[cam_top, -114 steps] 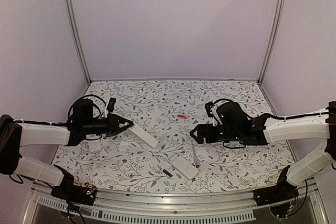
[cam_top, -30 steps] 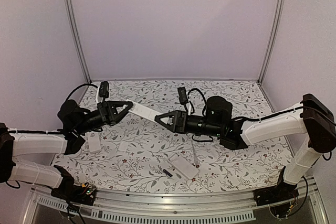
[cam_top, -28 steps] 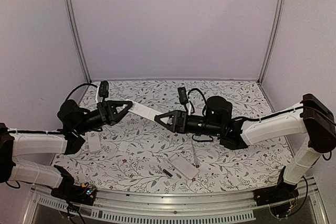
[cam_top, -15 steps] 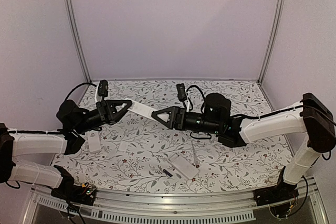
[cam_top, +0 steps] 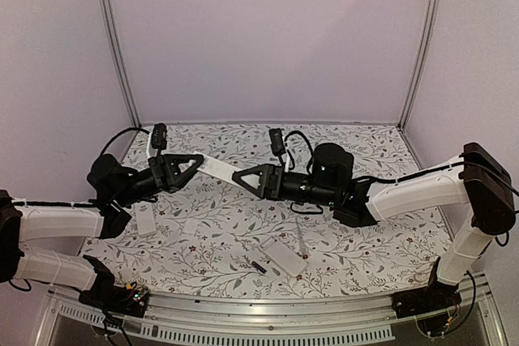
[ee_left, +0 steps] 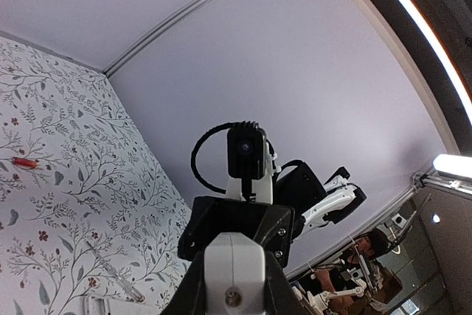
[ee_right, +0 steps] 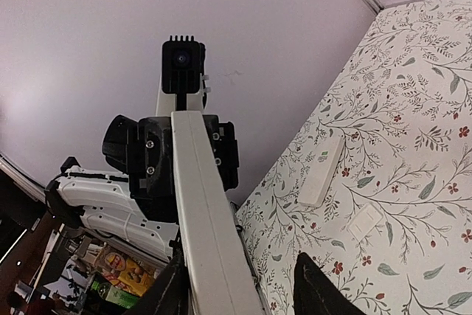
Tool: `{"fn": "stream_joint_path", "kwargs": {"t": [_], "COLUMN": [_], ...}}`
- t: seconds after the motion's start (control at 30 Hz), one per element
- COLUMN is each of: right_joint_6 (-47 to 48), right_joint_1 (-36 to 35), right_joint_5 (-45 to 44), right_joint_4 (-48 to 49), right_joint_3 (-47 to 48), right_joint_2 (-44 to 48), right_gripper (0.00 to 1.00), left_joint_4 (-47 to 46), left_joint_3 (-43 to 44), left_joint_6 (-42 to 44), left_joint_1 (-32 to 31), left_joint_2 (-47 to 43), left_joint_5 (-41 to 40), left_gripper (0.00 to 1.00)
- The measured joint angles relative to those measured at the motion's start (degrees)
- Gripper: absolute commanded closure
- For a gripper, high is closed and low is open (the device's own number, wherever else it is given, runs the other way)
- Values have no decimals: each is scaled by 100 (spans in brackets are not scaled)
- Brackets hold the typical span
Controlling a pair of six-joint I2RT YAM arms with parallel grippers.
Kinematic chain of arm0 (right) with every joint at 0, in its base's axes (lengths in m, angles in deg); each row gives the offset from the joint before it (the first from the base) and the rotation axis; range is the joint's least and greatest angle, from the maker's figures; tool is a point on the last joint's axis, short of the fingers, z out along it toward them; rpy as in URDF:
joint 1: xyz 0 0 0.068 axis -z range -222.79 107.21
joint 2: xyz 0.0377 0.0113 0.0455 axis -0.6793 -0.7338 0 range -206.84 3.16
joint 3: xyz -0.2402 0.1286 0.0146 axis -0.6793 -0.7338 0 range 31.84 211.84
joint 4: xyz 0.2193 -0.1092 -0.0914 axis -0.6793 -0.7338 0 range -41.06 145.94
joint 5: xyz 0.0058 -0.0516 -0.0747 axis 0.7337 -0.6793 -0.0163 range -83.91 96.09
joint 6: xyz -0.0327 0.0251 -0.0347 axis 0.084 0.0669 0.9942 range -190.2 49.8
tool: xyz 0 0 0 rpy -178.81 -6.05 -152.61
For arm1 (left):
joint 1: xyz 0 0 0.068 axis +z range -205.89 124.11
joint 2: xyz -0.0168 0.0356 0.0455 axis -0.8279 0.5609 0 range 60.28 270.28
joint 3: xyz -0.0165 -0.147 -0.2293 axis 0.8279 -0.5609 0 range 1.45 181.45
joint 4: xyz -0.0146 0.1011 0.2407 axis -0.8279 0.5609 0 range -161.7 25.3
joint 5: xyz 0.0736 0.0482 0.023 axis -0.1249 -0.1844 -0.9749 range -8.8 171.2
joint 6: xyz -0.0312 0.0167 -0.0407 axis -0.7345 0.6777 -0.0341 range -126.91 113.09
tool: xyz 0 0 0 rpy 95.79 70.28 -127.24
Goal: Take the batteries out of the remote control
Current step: Remove the battery cover from the remote control.
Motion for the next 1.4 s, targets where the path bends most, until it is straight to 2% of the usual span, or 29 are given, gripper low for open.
{"fn": "stream_joint_path", "kwargs": {"t": [0.13,0.2,0.6,0.9,1.4], "right_joint_6": [-66,-138,-308,-387,-422], "right_joint_1": [-26,-31,-57,-61,7], "right_joint_5": [7,46,136,48,-85], "right_joint_4": [107,173,501,485,446], "right_joint_3": [0,-2,-302,-479,-704], "right_joint_2": [0,0,109,197,332], "right_gripper": [76,77,76,69,68], "left_joint_4": [37,28,28,138,190], "left_joint_3": [-2,-4,-4,-4,-15], "left_joint_6": [2,-28,-120,-96,-33], "left_joint_1": [0,2,-44,-68,-42], "left_joint_2": [0,0,-2,-2,-4], "left_joint_5": [-13,-17,44,48,-26], "left_gripper": [100,100,100,100,100]}}
